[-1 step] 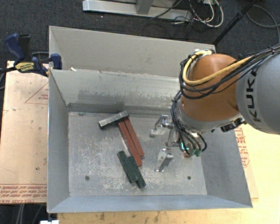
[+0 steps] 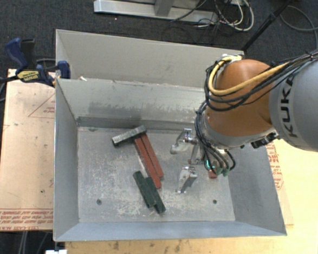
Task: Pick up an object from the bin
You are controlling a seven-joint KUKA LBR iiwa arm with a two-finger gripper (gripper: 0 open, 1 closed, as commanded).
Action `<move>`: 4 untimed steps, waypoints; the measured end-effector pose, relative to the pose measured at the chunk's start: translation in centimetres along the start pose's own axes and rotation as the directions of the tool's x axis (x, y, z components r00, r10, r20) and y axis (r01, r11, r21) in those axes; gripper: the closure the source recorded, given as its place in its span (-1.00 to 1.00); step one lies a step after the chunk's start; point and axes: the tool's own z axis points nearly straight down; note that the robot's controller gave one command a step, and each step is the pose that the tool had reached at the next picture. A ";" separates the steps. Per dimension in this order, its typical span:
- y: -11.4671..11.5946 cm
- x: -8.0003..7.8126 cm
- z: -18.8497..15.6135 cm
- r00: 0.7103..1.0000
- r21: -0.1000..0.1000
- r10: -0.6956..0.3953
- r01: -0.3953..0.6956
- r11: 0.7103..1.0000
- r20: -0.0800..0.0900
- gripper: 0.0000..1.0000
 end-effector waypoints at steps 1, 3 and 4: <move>1.7 0.5 3.1 0.998 0.001 -0.060 0.060 0.998 0.007 -1.00; 2.0 1.7 9.1 1.000 -0.001 0.022 -0.022 1.000 0.003 -1.00; 2.2 -2.0 13.1 0.992 -0.006 0.127 -0.127 0.992 0.023 1.00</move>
Offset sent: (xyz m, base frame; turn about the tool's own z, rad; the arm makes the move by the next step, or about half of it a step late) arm 0.0210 0.0455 -0.0812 0.0564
